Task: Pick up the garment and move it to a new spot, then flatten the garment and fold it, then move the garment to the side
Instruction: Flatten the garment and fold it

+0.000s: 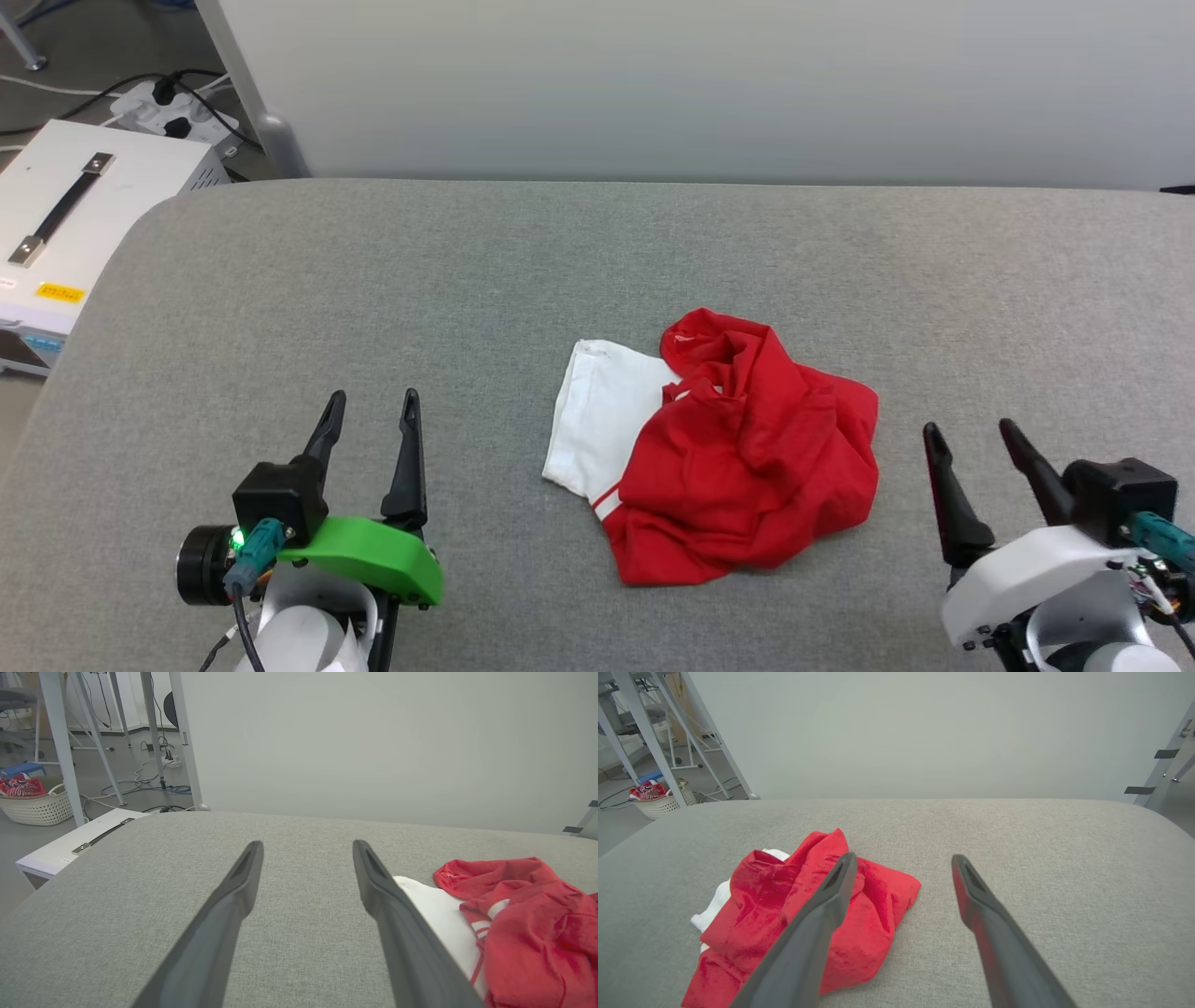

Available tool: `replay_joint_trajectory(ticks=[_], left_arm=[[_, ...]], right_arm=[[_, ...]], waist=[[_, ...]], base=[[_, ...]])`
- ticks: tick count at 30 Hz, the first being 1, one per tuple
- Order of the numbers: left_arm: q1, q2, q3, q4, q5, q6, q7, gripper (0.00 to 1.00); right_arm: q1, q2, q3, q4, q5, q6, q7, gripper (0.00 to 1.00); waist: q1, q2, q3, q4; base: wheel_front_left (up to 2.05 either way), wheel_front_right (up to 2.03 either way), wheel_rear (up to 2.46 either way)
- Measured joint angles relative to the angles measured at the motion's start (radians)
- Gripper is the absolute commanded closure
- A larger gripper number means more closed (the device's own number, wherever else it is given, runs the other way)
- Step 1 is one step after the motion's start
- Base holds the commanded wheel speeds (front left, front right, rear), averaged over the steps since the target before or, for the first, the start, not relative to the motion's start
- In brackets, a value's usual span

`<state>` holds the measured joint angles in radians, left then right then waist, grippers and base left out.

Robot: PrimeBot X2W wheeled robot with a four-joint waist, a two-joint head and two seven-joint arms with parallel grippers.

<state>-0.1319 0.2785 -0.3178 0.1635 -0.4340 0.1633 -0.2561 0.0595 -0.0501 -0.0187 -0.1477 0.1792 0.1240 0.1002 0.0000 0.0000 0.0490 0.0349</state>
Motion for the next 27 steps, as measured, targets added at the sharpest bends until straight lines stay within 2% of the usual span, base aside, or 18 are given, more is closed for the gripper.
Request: replay_joint_trajectory(ticks=[3, 14, 21, 26, 27], left_arm=[[-0.003, -0.007, 0.003, -0.001, 0.006, -0.007, 0.000, 0.00], [-0.028, -0.075, 0.023, -0.005, 0.038, -0.045, 0.000, 0.00], [-0.046, -0.119, 0.044, -0.005, 0.078, -0.075, 0.000, 0.00], [-0.052, -0.146, 0.066, -0.001, 0.098, -0.095, 0.000, 0.00], [-0.054, -0.150, 0.070, -0.001, 0.102, -0.098, 0.000, 0.00]], right_arm=[[-0.014, -0.019, 0.046, 0.022, 0.009, 0.000, 0.081, 0.00], [-0.242, -0.247, 0.319, 0.046, 0.137, 0.000, 0.431, 0.00], [-0.394, -0.355, 0.504, 0.103, 0.219, 0.000, 0.535, 0.00], [-0.466, -0.389, 0.593, 0.195, 0.277, 0.000, 0.552, 0.00], [-0.472, -0.395, 0.610, 0.209, 0.290, 0.000, 0.560, 0.59]], waist=[[0.0000, 0.0000, 0.006, 0.016], [0.0000, 0.0000, 0.051, 0.113], [0.0000, 0.0000, 0.095, 0.173], [0.0000, 0.0000, 0.127, 0.200], [0.0000, 0.0000, 0.132, 0.203]], base=[[0.00, 0.00, 0.00], [0.00, 0.00, 0.00], [0.00, 0.00, 0.00], [0.00, 0.00, 0.00], [0.00, 0.00, 0.00]])
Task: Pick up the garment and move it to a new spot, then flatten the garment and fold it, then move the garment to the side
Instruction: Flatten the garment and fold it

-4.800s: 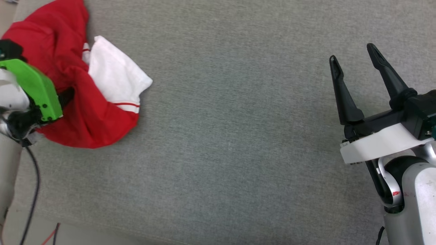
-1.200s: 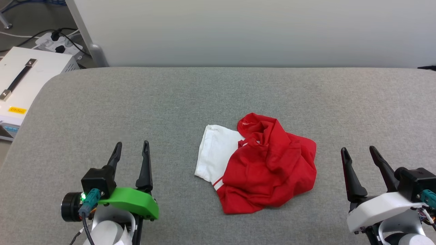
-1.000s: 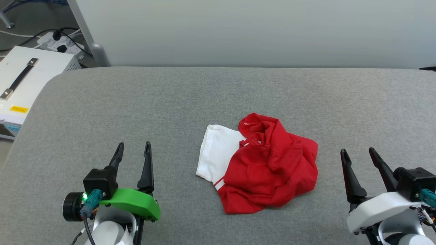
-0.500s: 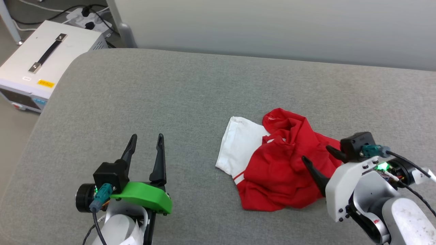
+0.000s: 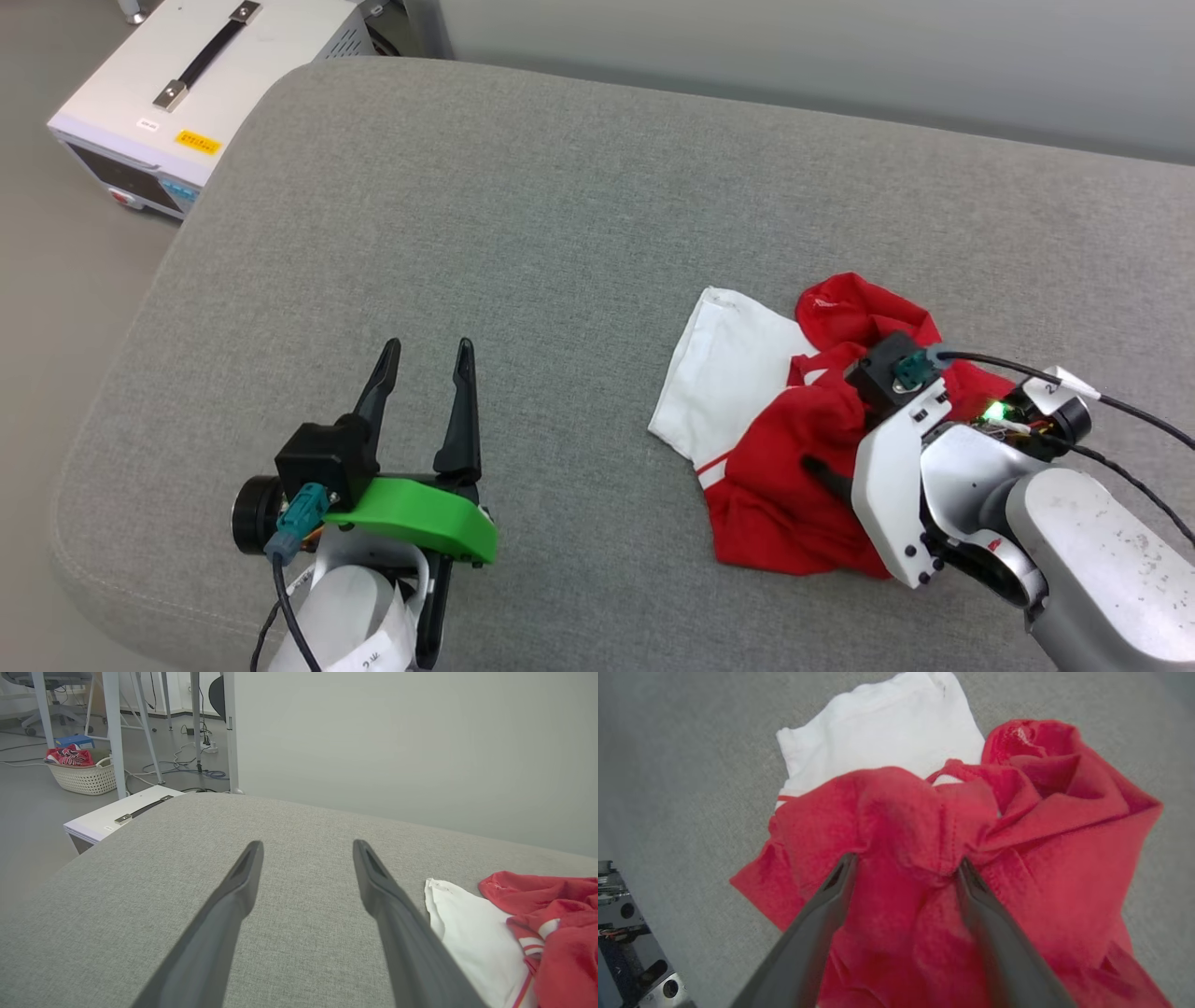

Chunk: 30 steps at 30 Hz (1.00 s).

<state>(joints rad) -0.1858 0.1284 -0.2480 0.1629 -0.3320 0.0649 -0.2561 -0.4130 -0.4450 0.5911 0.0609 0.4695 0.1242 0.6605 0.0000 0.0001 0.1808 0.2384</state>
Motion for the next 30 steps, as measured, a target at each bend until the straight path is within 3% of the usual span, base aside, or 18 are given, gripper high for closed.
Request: replay_joint_trajectory(ticks=[1, 6, 12, 17, 24, 30], left_arm=[[-0.001, -0.005, 0.004, 0.001, 0.003, -0.004, 0.000, 0.00], [-0.001, -0.023, 0.033, 0.008, 0.017, -0.019, 0.000, 0.00], [0.000, -0.037, 0.060, 0.018, 0.038, -0.036, 0.000, 0.00], [0.000, -0.045, 0.075, 0.024, 0.047, -0.049, 0.000, 0.00], [0.000, -0.061, 0.077, 0.040, 0.051, -0.070, 0.000, 0.00], [0.000, -0.065, 0.086, 0.056, 0.053, -0.078, 0.000, 0.00]], right_arm=[[-0.005, -0.006, 0.015, 0.012, 0.014, 0.000, 0.005, 1.00], [-0.043, -0.033, 0.040, 0.023, 0.057, 0.000, -0.013, 1.00], [-0.101, -0.054, -0.030, 0.007, 0.061, 0.000, -0.084, 1.00], [-0.143, -0.074, -0.171, 0.047, 0.050, 0.000, -0.113, 1.00], [-0.147, -0.100, -0.428, 0.241, 0.043, 0.000, -0.163, 1.00], [-0.041, -0.077, -0.610, 0.420, 0.034, 0.000, -0.216, 1.00]], waist=[[0.0000, 0.0000, 0.005, 0.003], [0.0000, 0.0000, 0.017, 0.006], [0.0000, 0.0000, 0.008, -0.012], [0.0000, 0.0000, 0.002, -0.031], [0.0000, 0.0000, 0.009, -0.046], [0.0000, 0.0000, 0.015, -0.055]], base=[[0.00, 0.00, 0.00], [0.00, 0.00, 0.00], [0.00, 0.00, 0.00], [0.00, 0.00, 0.00], [0.00, 0.00, 0.00], [0.00, 0.00, 0.00]])
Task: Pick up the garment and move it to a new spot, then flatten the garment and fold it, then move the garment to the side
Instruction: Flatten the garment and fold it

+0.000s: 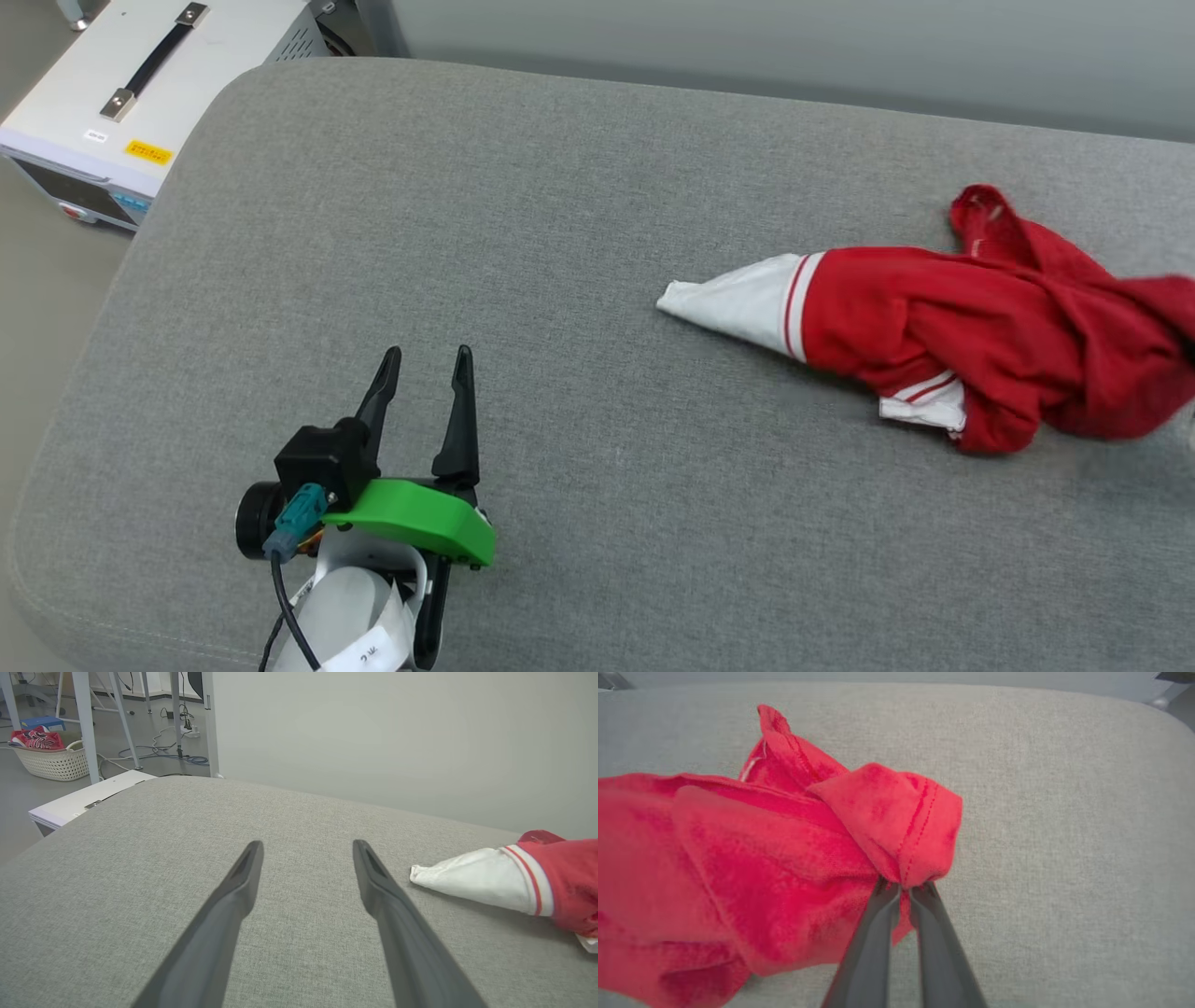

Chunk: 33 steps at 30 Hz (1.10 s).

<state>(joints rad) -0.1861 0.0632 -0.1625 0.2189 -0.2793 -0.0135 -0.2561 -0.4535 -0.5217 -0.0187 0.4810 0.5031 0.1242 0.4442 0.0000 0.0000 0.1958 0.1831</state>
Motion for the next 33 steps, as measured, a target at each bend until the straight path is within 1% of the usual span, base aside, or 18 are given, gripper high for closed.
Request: replay_joint_trajectory(ticks=[3, 6, 7, 8, 9, 13, 17, 20, 22, 25, 27, 30, 33], left_arm=[[0.000, -0.001, 0.004, 0.006, 0.006, -0.001, 0.000, 0.00], [0.001, -0.002, 0.011, 0.011, 0.010, -0.006, 0.000, 0.00], [0.001, -0.002, 0.014, 0.013, 0.011, -0.008, 0.000, 0.00], [0.001, -0.002, 0.017, 0.014, 0.014, -0.009, 0.000, 0.00], [0.002, -0.002, 0.021, 0.016, 0.017, -0.009, 0.000, 0.00], [0.011, 0.000, 0.032, 0.021, 0.020, -0.009, 0.000, 0.00], [0.025, 0.003, 0.041, 0.025, 0.025, -0.009, 0.000, 0.00], [0.036, 0.007, 0.047, 0.025, 0.026, -0.009, 0.000, 0.00], [0.042, 0.009, 0.049, 0.024, 0.026, -0.009, 0.000, 0.00], [0.051, 0.011, 0.050, 0.022, 0.026, -0.008, 0.000, 0.00], [0.056, 0.013, 0.050, 0.021, 0.026, -0.008, 0.000, 0.00], [0.057, 0.014, 0.050, 0.015, 0.026, -0.008, 0.000, 0.00], [0.057, 0.015, 0.047, 0.008, 0.026, -0.007, 0.000, 0.00]], right_arm=[[0.065, 0.027, -0.053, 0.076, -0.014, 0.000, -0.040, 1.00], [0.104, 0.068, -0.089, 0.119, -0.034, 0.000, -0.094, 1.00], [0.109, 0.085, -0.100, 0.127, -0.034, 0.000, -0.121, 0.67], [0.109, 0.098, -0.109, 0.128, -0.034, 0.000, -0.147, 0.31], [0.109, 0.113, -0.118, 0.127, -0.034, 0.000, -0.182, 0.00], [0.113, 0.160, -0.148, 0.089, -0.060, 0.000, -0.335, 0.00], [0.137, 0.206, -0.187, 0.001, -0.143, 0.000, -0.483, 0.00], [0.171, 0.245, -0.195, -0.076, -0.204, 0.000, -0.550, 0.00], [0.200, 0.278, -0.190, -0.132, -0.241, 0.000, -0.560, 0.00], [0.259, 0.327, -0.172, -0.217, -0.282, 0.000, -0.523, 0.00], [0.301, 0.350, -0.153, -0.267, -0.294, 0.000, -0.462, 0.00], [0.356, 0.370, -0.107, -0.329, -0.287, 0.000, -0.317, 0.00], [0.373, 0.354, -0.059, -0.378, -0.265, 0.000, -0.172, 0.00]], waist=[[0.0000, 0.0001, -0.003, -0.005], [0.0000, 0.0001, -0.007, -0.013], [0.0000, 0.0000, -0.009, -0.017], [0.0000, 0.0000, -0.010, -0.020], [0.0000, 0.0000, -0.013, -0.024], [0.0000, 0.0000, -0.030, -0.036], [0.0000, 0.0000, -0.050, -0.050], [0.0000, 0.0000, -0.065, -0.061], [0.0000, 0.0000, -0.074, -0.068], [0.0000, 0.0000, -0.088, -0.080], [0.0000, 0.0000, -0.094, -0.088], [0.0000, 0.0000, -0.100, -0.099], [0.0000, 0.0000, -0.094, -0.105]], base=[[0.00, 0.00, 0.00], [0.00, 0.00, 0.00], [0.00, 0.00, 0.00], [0.00, 0.00, 0.00], [0.00, 0.00, 0.00], [0.00, 0.00, 0.00], [0.00, 0.00, 0.00], [0.00, 0.00, 0.00], [0.00, 0.00, 0.00], [0.00, 0.00, 0.00], [0.00, 0.00, 0.00], [0.00, 0.00, 0.00], [0.00, 0.00, 0.00]])
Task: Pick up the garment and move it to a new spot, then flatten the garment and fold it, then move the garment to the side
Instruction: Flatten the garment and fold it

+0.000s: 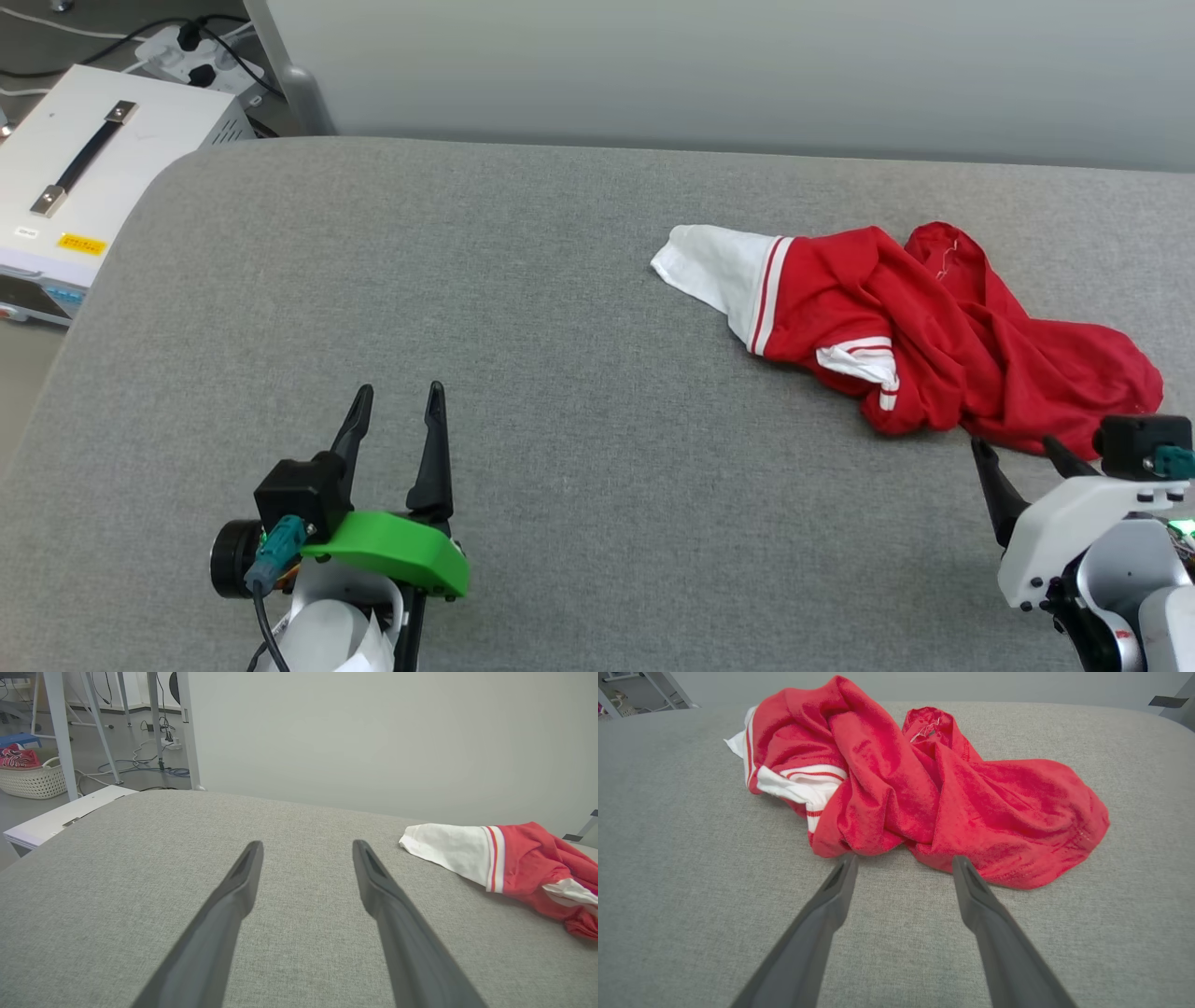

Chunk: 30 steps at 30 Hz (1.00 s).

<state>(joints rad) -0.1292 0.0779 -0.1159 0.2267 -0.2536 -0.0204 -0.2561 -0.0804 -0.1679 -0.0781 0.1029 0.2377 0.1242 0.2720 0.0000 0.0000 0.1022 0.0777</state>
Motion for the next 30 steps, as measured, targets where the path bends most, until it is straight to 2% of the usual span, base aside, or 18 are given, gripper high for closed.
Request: replay_joint_trajectory(ticks=[5, 9, 17, 18, 19, 20, 25, 30], left_arm=[[-0.002, 0.000, -0.009, -0.005, 0.000, 0.001, 0.000, 0.00], [-0.010, -0.002, -0.017, -0.009, -0.001, 0.001, 0.000, 0.00], [-0.059, -0.011, -0.025, -0.020, -0.003, 0.001, 0.000, 0.00], [-0.059, -0.012, -0.025, -0.019, -0.003, 0.001, 0.000, 0.00], [-0.059, -0.013, -0.025, -0.018, -0.003, 0.001, 0.000, 0.00], [-0.059, -0.014, -0.024, -0.017, -0.003, 0.001, 0.000, 0.00], [-0.058, -0.017, -0.018, -0.009, -0.010, 0.001, 0.000, 0.00], [-0.055, -0.019, -0.013, -0.004, -0.010, 0.001, 0.000, 0.00]], right_arm=[[-0.025, -0.056, 0.079, -0.062, 0.040, 0.000, 0.150, 0.00], [-0.105, -0.102, 0.139, -0.063, 0.056, 0.000, 0.214, 0.00], [-0.268, -0.191, 0.257, 0.104, 0.105, 0.000, 0.282, 0.00], [-0.274, -0.194, 0.265, 0.119, 0.110, 0.000, 0.287, 0.15], [-0.280, -0.197, 0.272, 0.133, 0.113, 0.000, 0.287, 0.71], [-0.287, -0.200, 0.277, 0.142, 0.119, 0.000, 0.286, 1.00], [-0.308, -0.213, 0.299, 0.123, 0.133, 0.000, 0.249, 1.00], [-0.312, -0.226, 0.322, 0.007, 0.136, 0.000, 0.221, 1.00]], waist=[[0.0000, 0.0000, 0.024, 0.004], [0.0000, 0.0000, 0.051, 0.015], [0.0000, 0.0000, 0.121, 0.042], [0.0000, 0.0000, 0.127, 0.046], [0.0000, 0.0000, 0.132, 0.051], [0.0000, 0.0000, 0.137, 0.055], [0.0000, 0.0000, 0.135, 0.063], [0.0000, 0.0000, 0.101, 0.052]], base=[[0.00, 0.00, 0.00], [0.00, 0.00, 0.00], [0.00, 0.00, 0.00], [0.00, 0.00, 0.00], [0.00, 0.00, 0.00], [0.00, 0.00, 0.00], [0.00, 0.00, 0.00], [0.00, 0.00, 0.00]])
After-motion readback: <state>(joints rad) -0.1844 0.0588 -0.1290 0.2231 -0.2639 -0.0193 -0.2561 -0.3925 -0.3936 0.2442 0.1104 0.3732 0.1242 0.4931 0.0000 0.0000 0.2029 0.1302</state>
